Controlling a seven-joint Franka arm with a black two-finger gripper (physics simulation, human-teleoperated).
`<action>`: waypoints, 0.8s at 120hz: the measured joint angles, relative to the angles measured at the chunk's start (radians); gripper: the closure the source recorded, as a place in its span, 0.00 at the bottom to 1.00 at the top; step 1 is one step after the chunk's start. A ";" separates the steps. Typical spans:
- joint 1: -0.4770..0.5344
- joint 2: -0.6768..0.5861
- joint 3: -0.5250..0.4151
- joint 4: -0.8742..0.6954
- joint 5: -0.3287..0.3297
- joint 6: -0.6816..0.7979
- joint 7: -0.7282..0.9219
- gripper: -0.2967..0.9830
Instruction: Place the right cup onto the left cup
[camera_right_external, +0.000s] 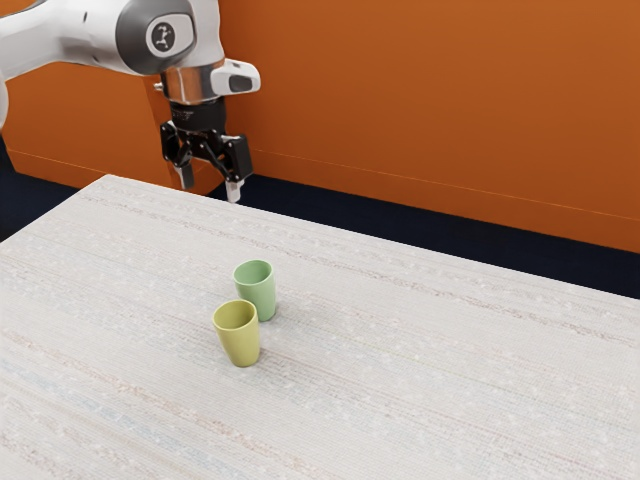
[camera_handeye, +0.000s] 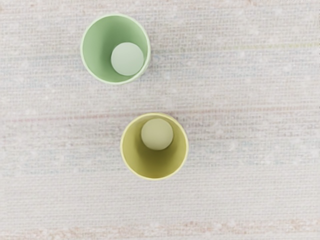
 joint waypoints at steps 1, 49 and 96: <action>-0.001 0.000 0.000 0.000 0.000 0.000 0.000 0.23; 0.001 0.004 0.001 -0.092 -0.017 0.067 0.002 0.23; -0.001 0.004 0.000 -0.283 -0.082 0.227 -0.008 0.30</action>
